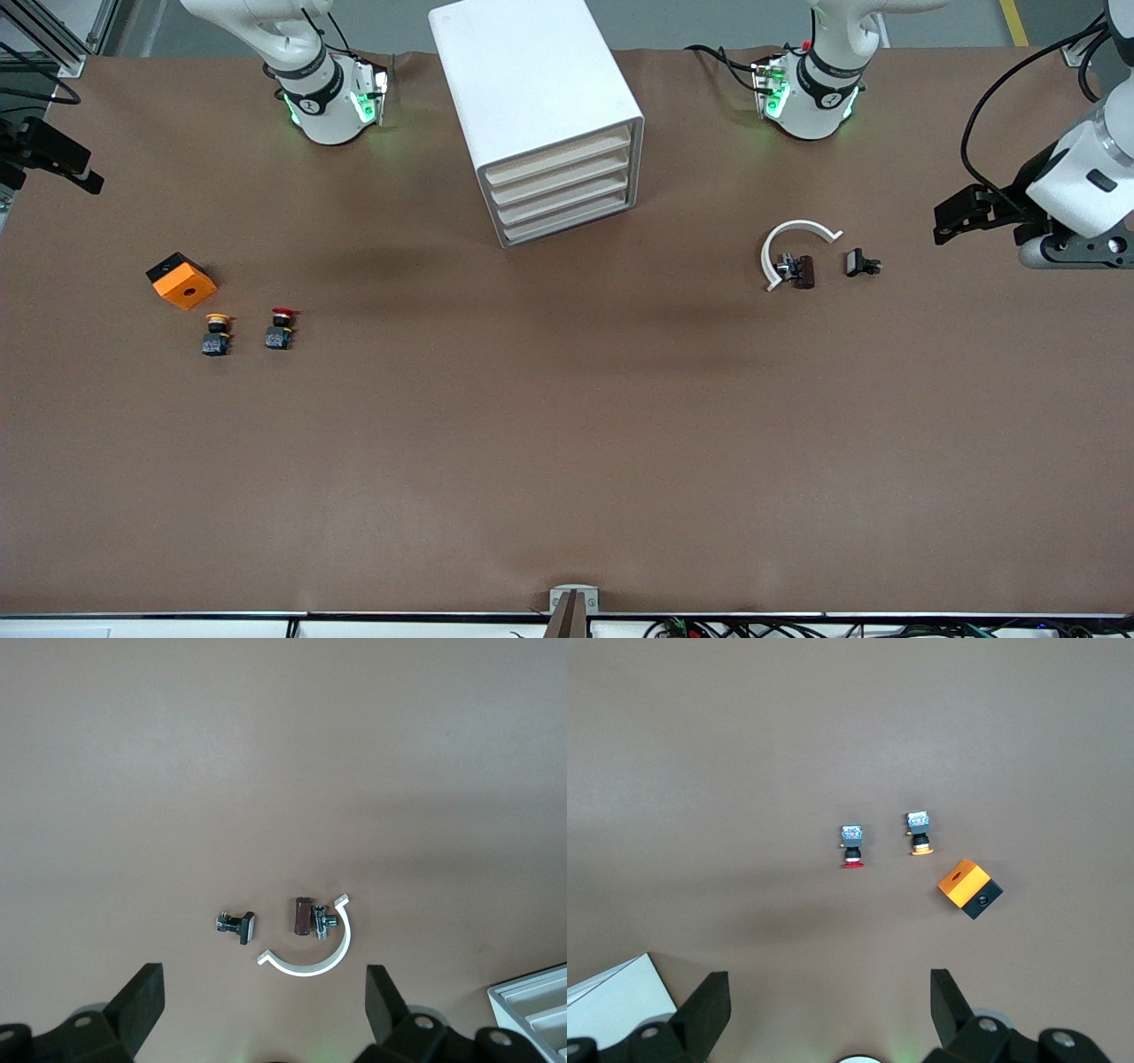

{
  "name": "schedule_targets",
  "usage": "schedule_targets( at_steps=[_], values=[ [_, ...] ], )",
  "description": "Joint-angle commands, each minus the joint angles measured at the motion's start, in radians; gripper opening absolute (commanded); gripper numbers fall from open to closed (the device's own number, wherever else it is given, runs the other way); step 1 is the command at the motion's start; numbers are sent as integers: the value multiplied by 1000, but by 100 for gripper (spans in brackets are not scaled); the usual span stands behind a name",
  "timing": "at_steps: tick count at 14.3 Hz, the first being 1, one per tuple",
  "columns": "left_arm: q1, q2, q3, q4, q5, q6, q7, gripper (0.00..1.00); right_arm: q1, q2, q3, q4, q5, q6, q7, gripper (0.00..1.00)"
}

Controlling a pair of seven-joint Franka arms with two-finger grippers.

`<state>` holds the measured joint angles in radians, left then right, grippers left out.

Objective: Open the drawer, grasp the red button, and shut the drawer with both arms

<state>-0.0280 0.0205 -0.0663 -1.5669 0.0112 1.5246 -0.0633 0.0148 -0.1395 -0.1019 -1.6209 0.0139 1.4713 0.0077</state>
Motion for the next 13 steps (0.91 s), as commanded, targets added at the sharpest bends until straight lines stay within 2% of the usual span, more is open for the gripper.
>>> schedule_targets(
  at_steps=[1,6,13],
  values=[
    [0,-22,3,-4,-16,0,-12,100,-15,-9,22,16,-2,-2,-3,100],
    [2,-40,7,-18,-36,23,-87,100,-24,-8,21,19,-2,-3,-3,100],
    [-1,-33,5,-10,-33,0,-66,100,-26,-8,22,21,0,-28,46,100]
  ],
)
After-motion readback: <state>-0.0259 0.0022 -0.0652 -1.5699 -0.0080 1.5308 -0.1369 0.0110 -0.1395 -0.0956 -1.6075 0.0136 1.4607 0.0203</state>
